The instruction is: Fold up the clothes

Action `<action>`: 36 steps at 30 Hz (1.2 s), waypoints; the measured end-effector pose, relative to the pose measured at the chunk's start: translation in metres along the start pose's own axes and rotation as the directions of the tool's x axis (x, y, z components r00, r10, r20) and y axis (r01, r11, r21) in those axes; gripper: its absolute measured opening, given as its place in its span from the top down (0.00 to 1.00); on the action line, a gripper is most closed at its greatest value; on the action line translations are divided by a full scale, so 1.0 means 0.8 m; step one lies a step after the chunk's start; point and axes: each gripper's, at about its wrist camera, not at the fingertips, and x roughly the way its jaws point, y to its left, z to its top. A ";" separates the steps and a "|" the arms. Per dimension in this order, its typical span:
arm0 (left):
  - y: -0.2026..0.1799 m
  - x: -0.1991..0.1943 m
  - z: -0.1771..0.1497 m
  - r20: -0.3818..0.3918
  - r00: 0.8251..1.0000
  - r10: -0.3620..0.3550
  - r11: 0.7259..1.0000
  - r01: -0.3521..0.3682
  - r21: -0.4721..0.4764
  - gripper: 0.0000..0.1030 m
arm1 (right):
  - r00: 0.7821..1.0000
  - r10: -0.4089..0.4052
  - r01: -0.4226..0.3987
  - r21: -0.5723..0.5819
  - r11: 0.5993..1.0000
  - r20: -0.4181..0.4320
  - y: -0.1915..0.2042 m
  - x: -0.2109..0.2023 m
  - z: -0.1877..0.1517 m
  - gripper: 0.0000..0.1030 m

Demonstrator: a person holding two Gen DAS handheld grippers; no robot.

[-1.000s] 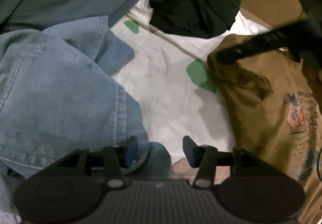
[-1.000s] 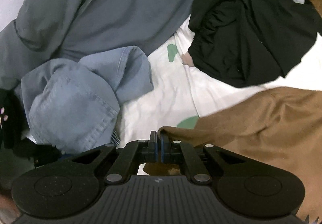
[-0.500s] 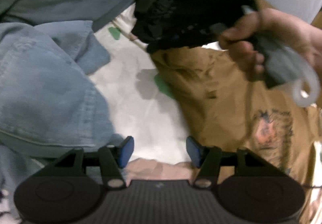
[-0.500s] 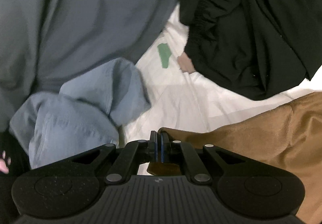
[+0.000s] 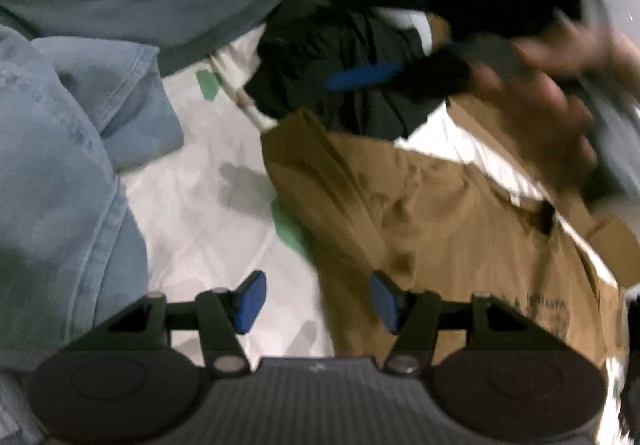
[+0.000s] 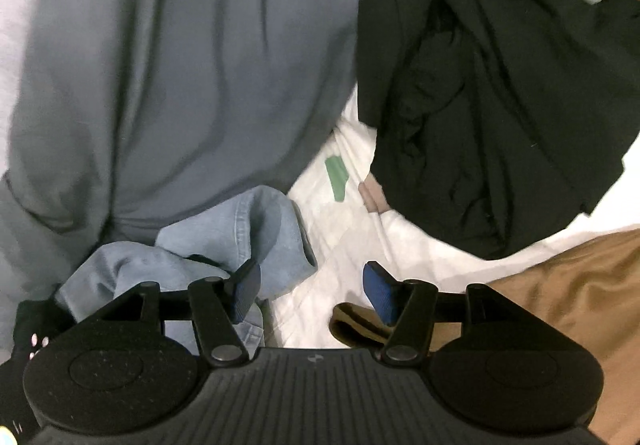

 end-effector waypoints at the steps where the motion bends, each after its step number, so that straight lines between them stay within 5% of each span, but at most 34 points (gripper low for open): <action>1: 0.001 0.001 0.004 0.006 1.000 0.001 1.000 -0.001 -0.009 0.41 | 1.000 -0.013 0.013 -0.004 1.000 0.018 -0.006 -0.010 -0.006 0.38; 12: -0.003 0.002 0.011 0.004 1.000 0.006 1.000 -0.006 -0.007 0.41 | 0.977 -0.185 0.178 0.071 0.981 0.102 -0.074 -0.063 -0.106 0.39; 22: 0.010 -0.007 0.013 -0.035 0.999 0.003 0.999 -0.002 0.039 0.41 | 0.978 -0.188 0.151 0.321 0.935 0.087 -0.129 -0.028 -0.204 0.46; 25: 0.019 -0.010 0.025 -0.043 0.999 -0.014 1.000 0.015 0.024 0.41 | 0.977 -0.165 0.108 0.358 0.927 0.132 -0.133 -0.026 -0.207 0.55; 27: 0.025 -0.013 0.035 -0.054 0.998 -0.025 1.000 0.026 0.012 0.41 | 0.978 -0.156 0.096 0.369 0.924 0.138 -0.133 -0.024 -0.207 0.83; 29: 0.030 -0.015 0.046 -0.070 0.997 -0.033 0.999 0.033 0.008 0.41 | 0.979 -0.137 0.075 0.358 0.931 0.151 -0.124 -0.025 -0.207 0.93; 36: 0.047 -0.026 0.090 -0.093 0.995 -0.024 1.000 0.026 0.014 0.36 | 0.974 -0.072 0.016 0.252 0.967 0.216 -0.064 -0.035 -0.211 0.95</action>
